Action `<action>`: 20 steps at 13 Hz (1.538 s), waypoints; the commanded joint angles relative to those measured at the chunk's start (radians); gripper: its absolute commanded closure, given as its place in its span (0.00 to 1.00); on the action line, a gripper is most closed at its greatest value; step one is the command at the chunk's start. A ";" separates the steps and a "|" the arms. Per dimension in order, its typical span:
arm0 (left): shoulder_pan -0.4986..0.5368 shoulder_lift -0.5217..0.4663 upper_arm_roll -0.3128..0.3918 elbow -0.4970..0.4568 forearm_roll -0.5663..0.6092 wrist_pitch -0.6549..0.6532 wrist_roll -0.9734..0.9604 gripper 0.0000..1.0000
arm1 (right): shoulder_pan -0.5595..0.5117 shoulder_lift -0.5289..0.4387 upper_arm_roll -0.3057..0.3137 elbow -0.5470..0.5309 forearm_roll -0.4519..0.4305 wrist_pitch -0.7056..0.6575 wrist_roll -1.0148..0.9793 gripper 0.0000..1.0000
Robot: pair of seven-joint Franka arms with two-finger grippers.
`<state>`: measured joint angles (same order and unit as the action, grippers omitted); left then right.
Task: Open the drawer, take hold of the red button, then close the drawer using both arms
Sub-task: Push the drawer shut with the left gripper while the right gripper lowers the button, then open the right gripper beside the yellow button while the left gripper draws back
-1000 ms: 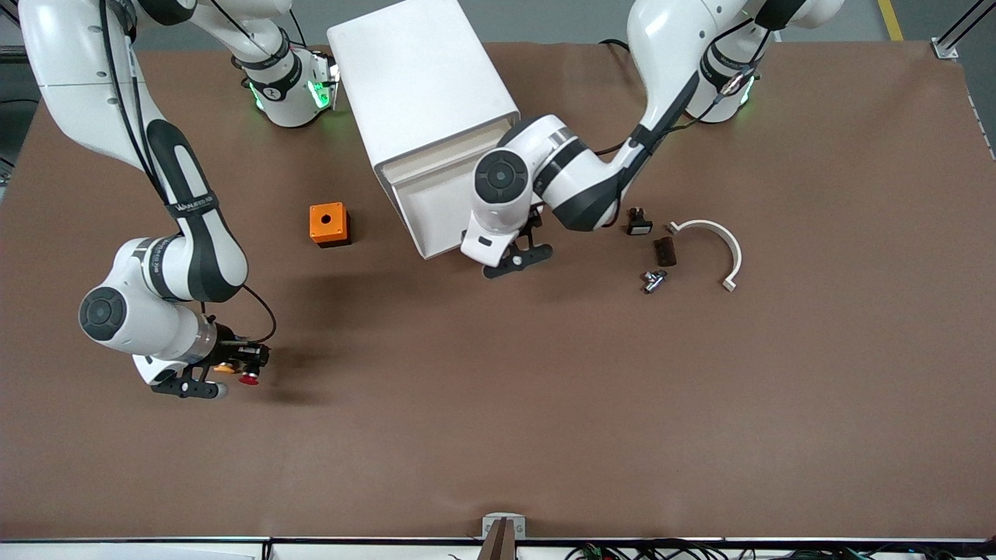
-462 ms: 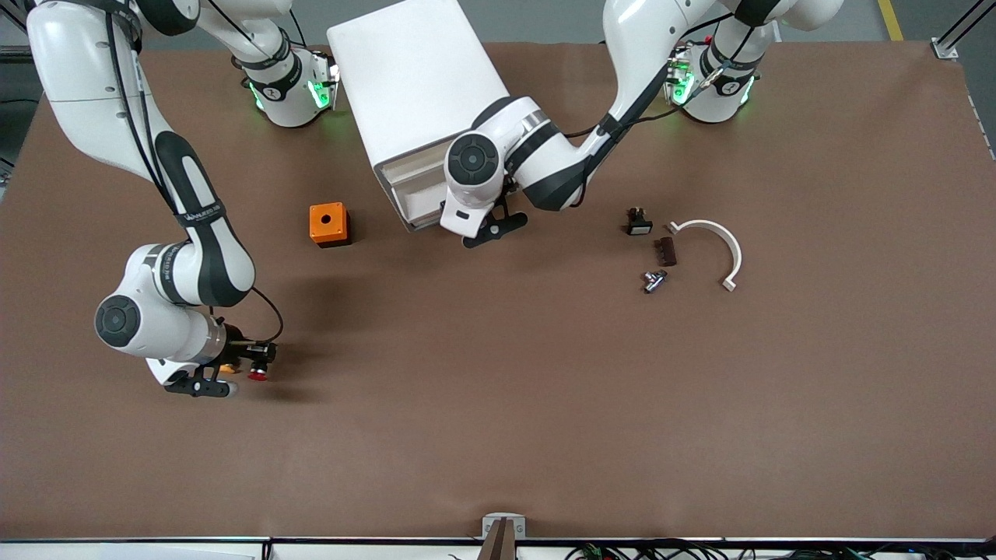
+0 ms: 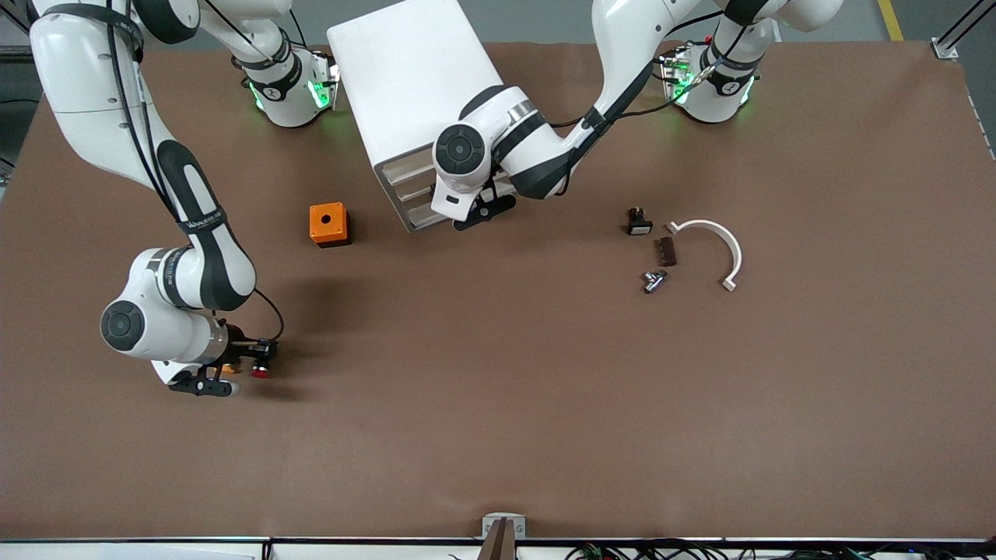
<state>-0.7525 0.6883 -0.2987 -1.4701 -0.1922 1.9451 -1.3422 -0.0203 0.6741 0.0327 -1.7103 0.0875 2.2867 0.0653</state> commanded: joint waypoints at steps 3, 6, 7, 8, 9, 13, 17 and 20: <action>0.028 -0.013 0.009 -0.001 -0.003 -0.032 -0.014 0.00 | -0.020 -0.011 0.026 0.092 0.000 -0.055 -0.019 0.00; 0.134 -0.047 0.023 0.010 0.098 -0.048 -0.005 0.00 | -0.047 -0.011 0.019 0.187 -0.006 -0.128 -0.086 0.00; 0.174 -0.059 0.023 0.011 0.134 -0.049 0.000 0.00 | -0.053 -0.013 0.019 0.210 -0.003 -0.128 -0.117 0.00; 0.220 -0.075 0.023 0.013 0.172 -0.049 0.012 0.00 | -0.059 -0.025 0.018 0.221 0.001 -0.128 -0.116 0.00; 0.260 -0.084 0.023 0.020 0.207 -0.049 0.026 0.00 | -0.064 -0.057 0.016 0.222 0.003 -0.131 -0.110 0.00; 0.405 -0.122 0.021 0.042 0.296 -0.051 0.046 0.00 | -0.053 -0.197 -0.016 0.216 -0.008 -0.286 -0.056 0.00; 0.499 -0.186 0.024 0.053 0.329 -0.095 0.165 0.00 | -0.052 -0.382 -0.017 0.154 -0.032 -0.381 -0.044 0.00; 0.558 -0.251 0.023 0.051 0.333 -0.172 0.247 0.00 | -0.035 -0.511 -0.016 0.149 -0.061 -0.476 -0.042 0.00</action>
<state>-0.2170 0.4894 -0.2692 -1.4079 0.1149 1.8221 -1.1354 -0.0673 0.2668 0.0154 -1.4984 0.0556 1.8380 0.0012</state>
